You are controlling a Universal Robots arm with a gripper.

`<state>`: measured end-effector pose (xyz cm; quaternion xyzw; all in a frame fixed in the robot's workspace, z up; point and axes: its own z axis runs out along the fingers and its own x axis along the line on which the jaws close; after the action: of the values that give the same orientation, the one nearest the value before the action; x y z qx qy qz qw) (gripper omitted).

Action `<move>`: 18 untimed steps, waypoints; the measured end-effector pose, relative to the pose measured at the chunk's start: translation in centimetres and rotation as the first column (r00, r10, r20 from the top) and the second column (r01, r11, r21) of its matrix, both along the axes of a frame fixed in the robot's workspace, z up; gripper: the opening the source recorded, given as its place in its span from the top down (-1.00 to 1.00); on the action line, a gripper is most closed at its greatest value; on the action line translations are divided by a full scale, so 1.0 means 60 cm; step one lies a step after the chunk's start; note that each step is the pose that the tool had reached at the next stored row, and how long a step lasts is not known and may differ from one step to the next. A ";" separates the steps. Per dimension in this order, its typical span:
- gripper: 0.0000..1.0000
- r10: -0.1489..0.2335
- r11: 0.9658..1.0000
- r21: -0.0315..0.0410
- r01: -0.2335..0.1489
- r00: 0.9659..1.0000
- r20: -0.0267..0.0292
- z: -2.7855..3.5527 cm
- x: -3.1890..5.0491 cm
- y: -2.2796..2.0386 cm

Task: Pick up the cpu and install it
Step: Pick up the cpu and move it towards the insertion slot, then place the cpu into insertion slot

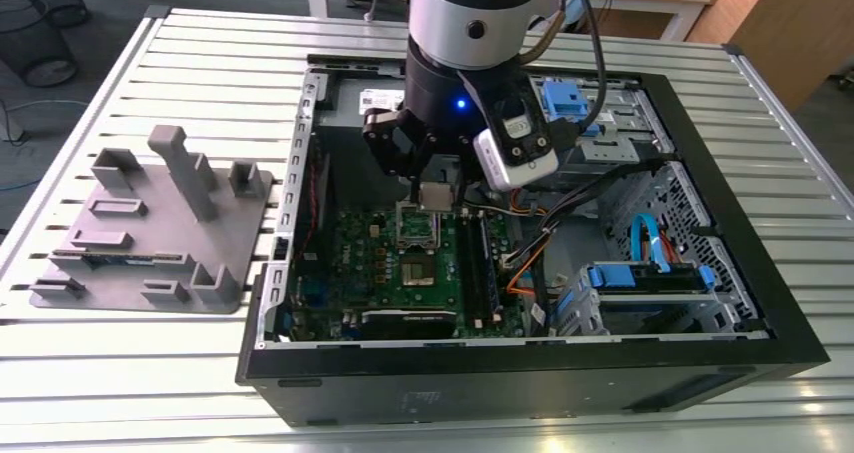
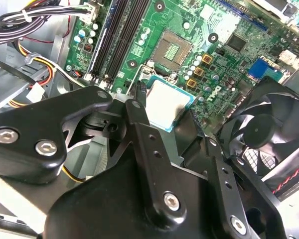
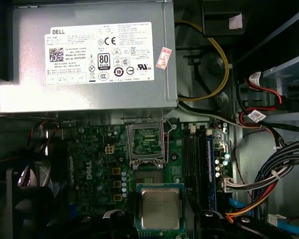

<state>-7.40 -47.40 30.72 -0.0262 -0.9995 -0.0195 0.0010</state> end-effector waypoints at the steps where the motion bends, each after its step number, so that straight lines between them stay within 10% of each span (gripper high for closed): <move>1: 0.06 0.000 1.000 0.000 0.000 1.000 0.000 0.000 0.000 0.0006; 18: 0.06 0.000 1.000 0.000 0.000 1.000 0.000 -0.018 0.000 0.0016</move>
<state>-7.40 -47.31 29.67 -0.0262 -0.9995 -0.0194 0.0010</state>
